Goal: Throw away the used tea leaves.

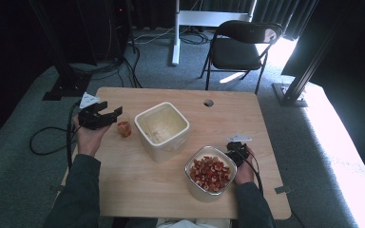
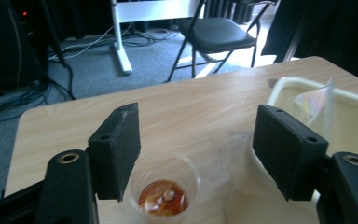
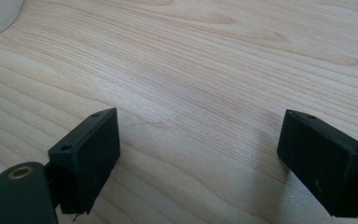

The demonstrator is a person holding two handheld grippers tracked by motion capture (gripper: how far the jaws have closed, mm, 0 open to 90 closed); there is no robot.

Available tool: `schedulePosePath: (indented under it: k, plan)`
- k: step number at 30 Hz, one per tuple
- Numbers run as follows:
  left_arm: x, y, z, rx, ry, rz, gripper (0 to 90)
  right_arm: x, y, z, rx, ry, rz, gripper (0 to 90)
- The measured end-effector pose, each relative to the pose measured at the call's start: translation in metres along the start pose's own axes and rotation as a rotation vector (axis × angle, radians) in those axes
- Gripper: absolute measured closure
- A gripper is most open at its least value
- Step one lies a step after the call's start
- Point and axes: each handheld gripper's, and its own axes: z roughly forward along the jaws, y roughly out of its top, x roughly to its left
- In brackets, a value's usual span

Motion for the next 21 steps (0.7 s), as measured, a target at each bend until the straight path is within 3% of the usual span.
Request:
schedulePosePath:
  k: [5, 8, 15, 19, 21]
  plan:
    - [0.009, -0.017, 0.000, 0.006, -0.007, -0.027, 27.9, 0.000, 0.000, 0.000, 0.000, -0.002, 0.002, 12.4]
    - [0.013, -0.028, 0.003, 0.017, -0.003, -0.042, 20.4, 0.000, -0.001, 0.000, 0.000, -0.002, 0.002, 12.5]
    - [0.023, -0.060, 0.023, 0.035, -0.004, -0.067, 17.0, 0.000, 0.000, -0.001, 0.000, -0.002, 0.002, 12.4]
    - [0.024, -0.074, 0.036, 0.038, -0.035, -0.050, 17.0, 0.000, 0.000, 0.000, 0.000, -0.002, 0.002, 12.4]
    - [0.024, -0.079, 0.042, 0.045, -0.026, -0.037, 17.0, 0.000, -0.001, 0.000, 0.000, -0.002, 0.002, 12.4]
